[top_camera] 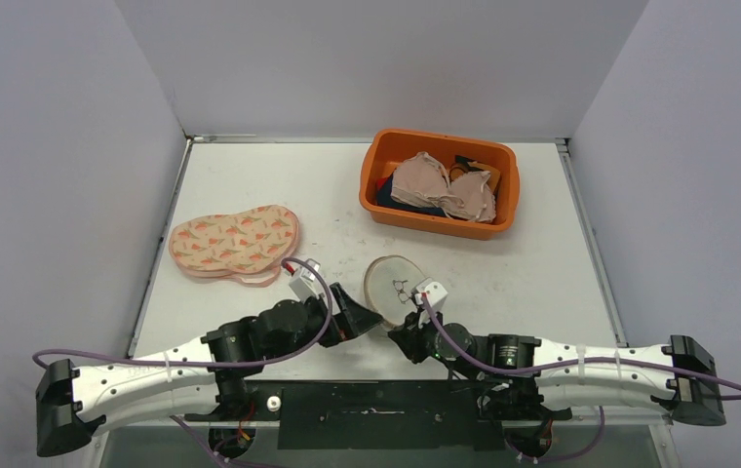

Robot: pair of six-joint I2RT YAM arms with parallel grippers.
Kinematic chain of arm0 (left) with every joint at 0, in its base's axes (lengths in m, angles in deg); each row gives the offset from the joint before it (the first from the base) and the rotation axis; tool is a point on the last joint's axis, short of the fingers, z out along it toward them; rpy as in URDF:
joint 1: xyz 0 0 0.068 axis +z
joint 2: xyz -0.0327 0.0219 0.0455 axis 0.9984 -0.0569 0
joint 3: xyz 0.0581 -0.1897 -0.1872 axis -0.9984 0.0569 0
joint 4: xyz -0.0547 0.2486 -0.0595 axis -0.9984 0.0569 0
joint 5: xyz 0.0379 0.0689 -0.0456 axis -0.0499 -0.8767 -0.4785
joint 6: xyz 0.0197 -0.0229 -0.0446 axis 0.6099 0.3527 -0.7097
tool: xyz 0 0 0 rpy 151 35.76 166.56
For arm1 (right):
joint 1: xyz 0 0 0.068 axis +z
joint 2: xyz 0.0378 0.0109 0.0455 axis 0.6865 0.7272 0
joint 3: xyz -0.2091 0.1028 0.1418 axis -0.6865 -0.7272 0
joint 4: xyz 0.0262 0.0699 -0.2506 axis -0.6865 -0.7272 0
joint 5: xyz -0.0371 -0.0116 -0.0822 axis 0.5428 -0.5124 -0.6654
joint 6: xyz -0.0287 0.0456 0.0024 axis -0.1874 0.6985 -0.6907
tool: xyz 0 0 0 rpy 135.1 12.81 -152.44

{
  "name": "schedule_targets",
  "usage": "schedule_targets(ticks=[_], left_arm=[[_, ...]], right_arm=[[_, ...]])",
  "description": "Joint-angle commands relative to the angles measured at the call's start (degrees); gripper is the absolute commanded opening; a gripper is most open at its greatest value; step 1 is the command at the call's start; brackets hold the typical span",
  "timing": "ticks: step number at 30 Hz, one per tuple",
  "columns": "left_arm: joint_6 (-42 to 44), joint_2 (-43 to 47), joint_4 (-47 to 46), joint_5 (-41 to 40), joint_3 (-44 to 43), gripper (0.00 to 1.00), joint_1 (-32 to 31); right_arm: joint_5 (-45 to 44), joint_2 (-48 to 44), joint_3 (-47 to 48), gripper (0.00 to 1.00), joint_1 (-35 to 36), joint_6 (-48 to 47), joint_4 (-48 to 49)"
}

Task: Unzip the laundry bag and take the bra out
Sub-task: Unzip the laundry bag at the center of the board.

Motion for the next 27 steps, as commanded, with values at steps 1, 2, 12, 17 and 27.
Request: schedule_targets(ticks=[1,2,12,17,27], left_arm=[[-5.8,0.3,0.2,-8.0,1.5,0.92,-4.0],[-6.3,-0.4,-1.6,-8.1,2.0,0.90,-4.2],[-5.9,-9.5,-8.5,-9.5,-2.5,0.63,-4.1],[-6.1,-8.8,-8.4,-12.2,-2.4,0.49,-3.9],[-7.1,-9.4,-8.1,-13.4,-1.8,0.19,-3.2]], right_arm=[[1.0,1.8,3.2,0.05,0.6,-0.8,6.1],[1.3,2.2,3.4,0.05,0.7,-0.8,6.5],[3.9,3.3,4.9,0.05,0.7,-1.7,8.0],[3.7,2.9,4.5,0.05,0.7,-1.8,7.7],[3.7,2.2,4.3,0.05,0.7,-1.8,7.7]])
